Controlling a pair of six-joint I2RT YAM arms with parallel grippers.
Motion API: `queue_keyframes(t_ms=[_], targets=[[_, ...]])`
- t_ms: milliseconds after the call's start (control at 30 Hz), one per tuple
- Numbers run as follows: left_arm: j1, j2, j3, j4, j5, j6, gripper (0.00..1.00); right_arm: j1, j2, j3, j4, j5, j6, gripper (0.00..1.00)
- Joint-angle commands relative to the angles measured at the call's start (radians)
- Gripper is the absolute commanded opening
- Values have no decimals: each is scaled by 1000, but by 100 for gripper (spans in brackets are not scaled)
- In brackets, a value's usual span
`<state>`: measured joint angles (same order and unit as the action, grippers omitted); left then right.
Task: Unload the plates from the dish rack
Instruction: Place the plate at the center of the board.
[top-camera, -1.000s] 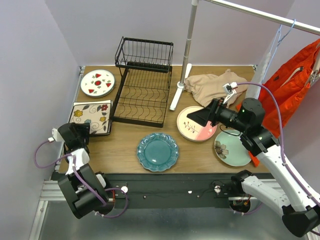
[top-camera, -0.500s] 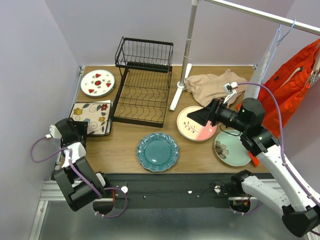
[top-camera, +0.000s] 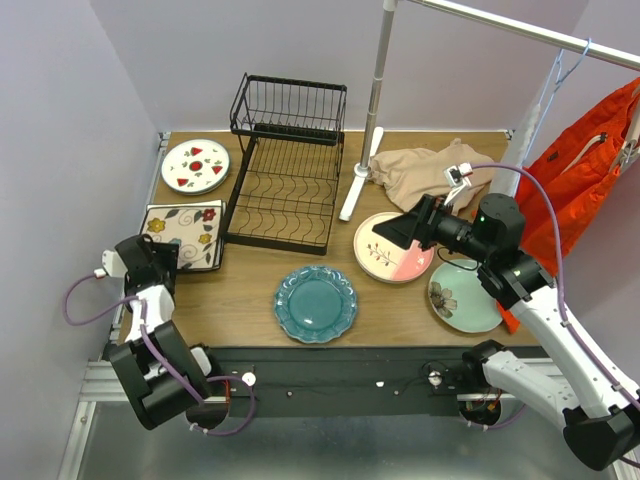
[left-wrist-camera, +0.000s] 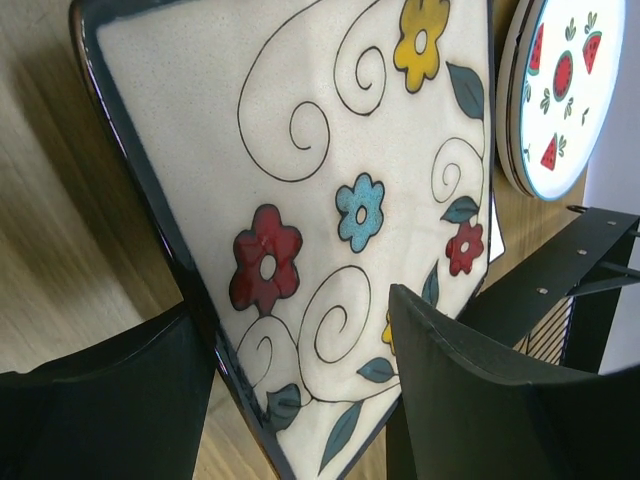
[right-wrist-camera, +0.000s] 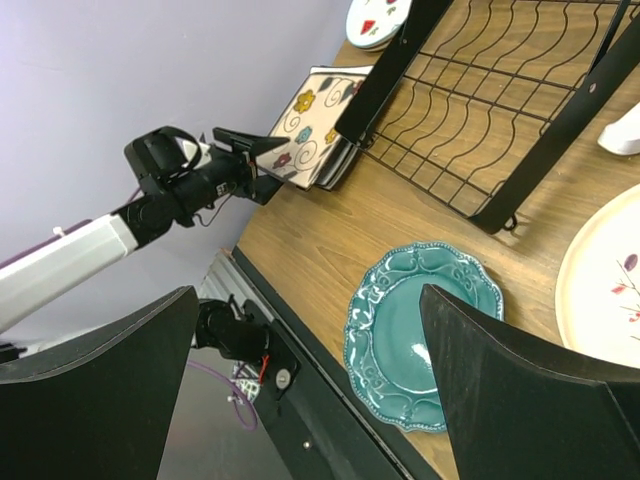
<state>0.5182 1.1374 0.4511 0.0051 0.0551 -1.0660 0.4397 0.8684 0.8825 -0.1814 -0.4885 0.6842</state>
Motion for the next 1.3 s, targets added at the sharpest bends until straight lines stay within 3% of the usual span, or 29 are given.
queue_keyframes(t_ms=[0,267,467,567,833,967,1100,1133,1200,1233,1267], targets=[[-50,-44,-23,-103,-92,-40,75,5,-5,-4,-12,21,18,100],[-53,34,58,-269,-221,-46,79,5,-29,-2,-12,24,23,100],[-53,142,156,-347,-236,-5,82,5,-19,-2,-13,21,20,100],[-53,108,184,-364,-291,11,83,5,-22,-8,-13,25,12,100],[-60,-71,248,-413,-274,54,83,5,-16,-14,-15,22,3,100],[-81,-198,305,-433,-334,151,83,5,-41,-48,-26,19,-21,100],[-93,-373,311,-288,-149,393,82,5,-66,-79,-62,48,-47,100],[-95,-407,307,-210,26,462,82,5,-68,-73,-75,54,-54,100],[-95,-512,278,-131,200,579,83,5,-74,-54,-134,82,-74,100],[-96,-551,259,-19,397,598,83,5,-75,-44,-154,96,-81,100],[-99,-588,217,39,479,600,83,5,-77,-19,-173,125,-89,100]])
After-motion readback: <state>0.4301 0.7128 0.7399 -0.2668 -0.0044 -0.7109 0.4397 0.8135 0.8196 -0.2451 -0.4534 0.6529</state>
